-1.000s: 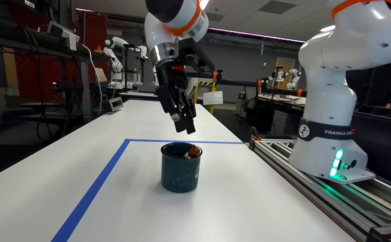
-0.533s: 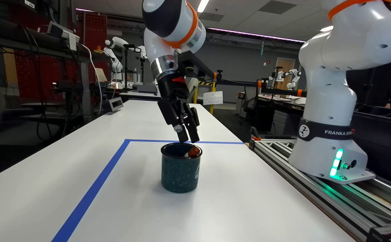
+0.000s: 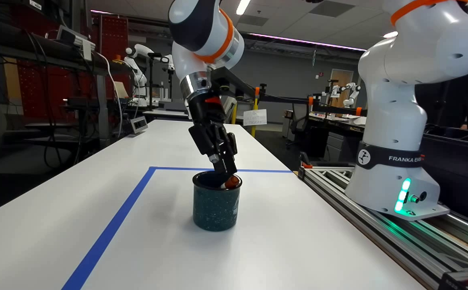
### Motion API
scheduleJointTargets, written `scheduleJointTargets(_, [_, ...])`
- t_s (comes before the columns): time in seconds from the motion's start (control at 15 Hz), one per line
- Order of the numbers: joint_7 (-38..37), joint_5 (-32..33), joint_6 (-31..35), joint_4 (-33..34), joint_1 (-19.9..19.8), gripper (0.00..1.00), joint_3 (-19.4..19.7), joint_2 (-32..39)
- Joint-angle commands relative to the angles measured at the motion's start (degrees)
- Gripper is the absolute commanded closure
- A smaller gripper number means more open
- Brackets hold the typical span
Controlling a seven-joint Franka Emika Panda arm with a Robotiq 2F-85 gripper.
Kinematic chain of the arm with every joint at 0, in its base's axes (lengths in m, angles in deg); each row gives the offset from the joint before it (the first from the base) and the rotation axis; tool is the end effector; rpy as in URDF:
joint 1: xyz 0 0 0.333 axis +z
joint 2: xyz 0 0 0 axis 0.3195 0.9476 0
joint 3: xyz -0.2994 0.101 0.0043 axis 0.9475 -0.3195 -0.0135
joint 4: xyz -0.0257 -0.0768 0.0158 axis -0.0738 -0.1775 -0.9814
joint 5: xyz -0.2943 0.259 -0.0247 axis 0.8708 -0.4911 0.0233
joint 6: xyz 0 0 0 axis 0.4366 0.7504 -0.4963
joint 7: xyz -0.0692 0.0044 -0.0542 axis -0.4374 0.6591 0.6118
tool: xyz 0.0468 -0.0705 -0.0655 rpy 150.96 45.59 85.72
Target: Remove the marker from the cup
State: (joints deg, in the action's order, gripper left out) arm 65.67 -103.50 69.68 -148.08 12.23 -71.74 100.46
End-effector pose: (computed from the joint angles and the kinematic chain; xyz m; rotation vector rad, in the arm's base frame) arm 0.4338 -0.0754 0.2105 -2.4805 0.7880 0.6524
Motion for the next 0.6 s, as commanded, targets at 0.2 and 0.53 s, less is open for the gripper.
scheduleJointTargets(0.2, [0.0,-1.5,-1.0,2.0,-0.7,0.54,-1.3,2.0])
scheduleJointTargets(0.53, [-0.4,-1.6,-1.0,2.8,-0.7,0.58,-2.0,3.2])
